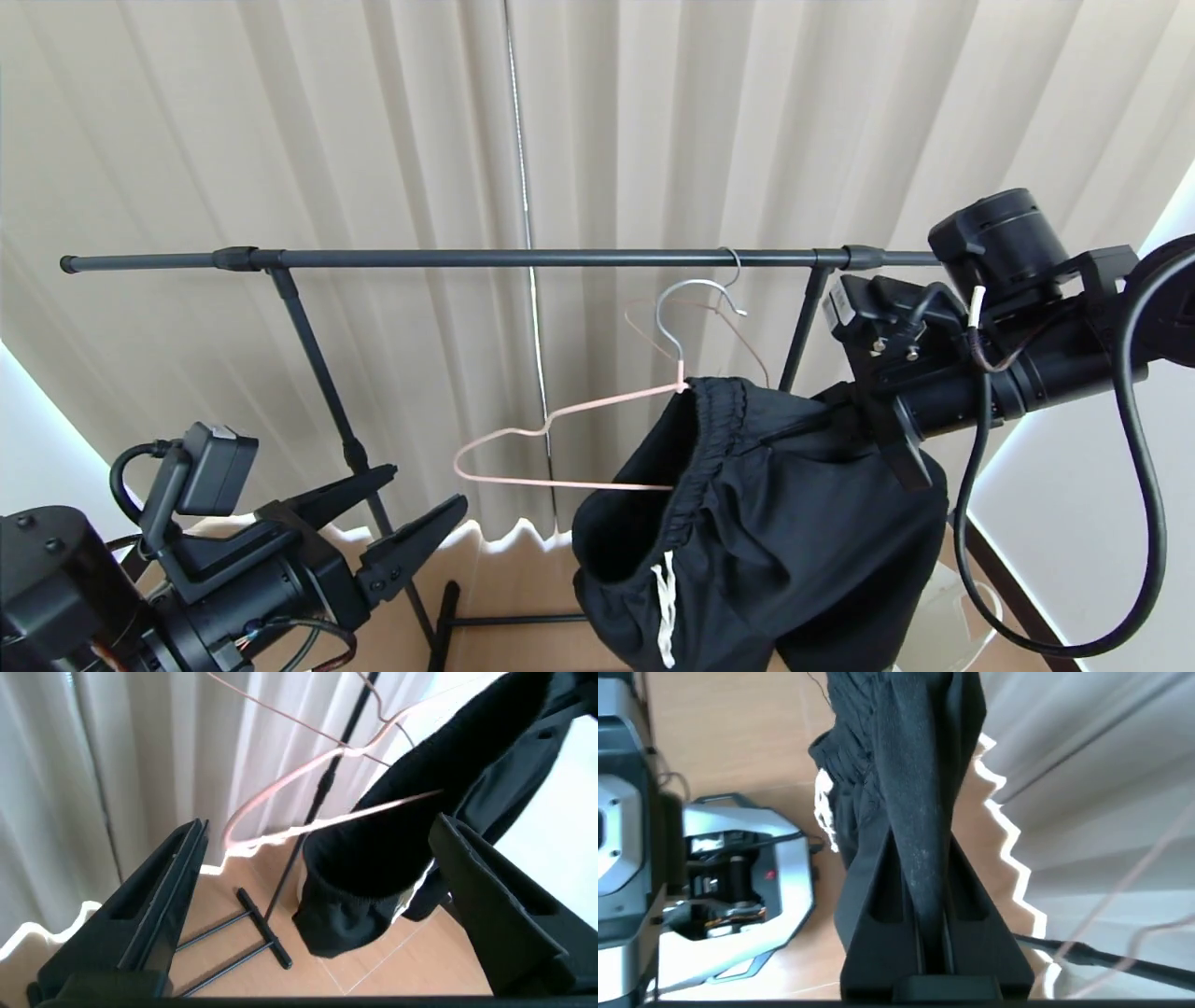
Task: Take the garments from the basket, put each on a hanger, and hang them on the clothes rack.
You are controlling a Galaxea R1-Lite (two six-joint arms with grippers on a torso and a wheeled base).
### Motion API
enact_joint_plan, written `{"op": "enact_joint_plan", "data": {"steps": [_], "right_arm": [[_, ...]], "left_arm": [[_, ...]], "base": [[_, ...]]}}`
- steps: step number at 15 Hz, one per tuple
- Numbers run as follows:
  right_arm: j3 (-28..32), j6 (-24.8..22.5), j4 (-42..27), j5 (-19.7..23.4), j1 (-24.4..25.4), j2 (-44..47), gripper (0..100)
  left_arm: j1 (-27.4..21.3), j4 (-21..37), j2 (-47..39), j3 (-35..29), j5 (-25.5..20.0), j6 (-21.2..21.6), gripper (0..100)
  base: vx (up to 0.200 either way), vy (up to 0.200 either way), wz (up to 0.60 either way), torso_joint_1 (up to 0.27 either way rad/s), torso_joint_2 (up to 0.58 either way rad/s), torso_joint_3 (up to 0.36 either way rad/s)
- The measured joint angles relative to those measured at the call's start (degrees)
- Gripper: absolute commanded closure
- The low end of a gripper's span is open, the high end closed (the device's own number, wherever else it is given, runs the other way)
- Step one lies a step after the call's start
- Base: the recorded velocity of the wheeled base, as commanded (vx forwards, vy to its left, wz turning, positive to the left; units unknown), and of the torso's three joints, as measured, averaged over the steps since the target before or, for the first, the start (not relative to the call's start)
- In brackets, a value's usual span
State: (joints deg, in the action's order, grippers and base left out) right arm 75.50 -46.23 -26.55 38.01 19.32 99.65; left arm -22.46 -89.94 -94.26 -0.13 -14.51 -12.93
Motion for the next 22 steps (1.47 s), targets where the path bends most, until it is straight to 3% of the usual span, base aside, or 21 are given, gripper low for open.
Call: {"op": "enact_joint_plan", "data": {"steps": [4,8,10,14,18,22], "right_arm": [[-0.5,1.1,8.9,-11.5,1.3,-1.4,100],[-6.8,1.2,22.3,-16.9,3.7,-2.3,100],[-10.3,1.5,28.4,-20.2,5.4,-2.5,100],[-12.3,4.5,30.0,-22.7,7.8,-3.1,100],[-13.3,6.7,30.1,-24.1,9.3,-4.7,100],[-13.4,13.0,30.1,-26.6,11.1,-6.1,100]], "left_arm": [[-0.8,2.4,-3.1,0.1,0.0,-2.9,0],[-3.5,5.7,-10.8,-4.4,0.9,-3.5,0],[-4.8,11.5,-13.5,-9.4,3.3,-3.5,0],[-7.1,30.5,-15.3,-21.2,10.7,-4.2,0],[-9.6,32.7,-15.6,-27.1,13.4,-8.3,0],[-11.2,32.4,-16.3,-28.9,17.0,-8.9,0]], "base": [[0.0,0.0,0.0,0.0,0.0,0.0],[0.0,0.0,0.0,0.0,0.0,0.0],[0.0,0.0,0.0,0.0,0.0,0.0],[0.0,0.0,0.0,0.0,0.0,0.0],[0.0,0.0,0.0,0.0,0.0,0.0],[0.0,0.0,0.0,0.0,0.0,0.0]]}}
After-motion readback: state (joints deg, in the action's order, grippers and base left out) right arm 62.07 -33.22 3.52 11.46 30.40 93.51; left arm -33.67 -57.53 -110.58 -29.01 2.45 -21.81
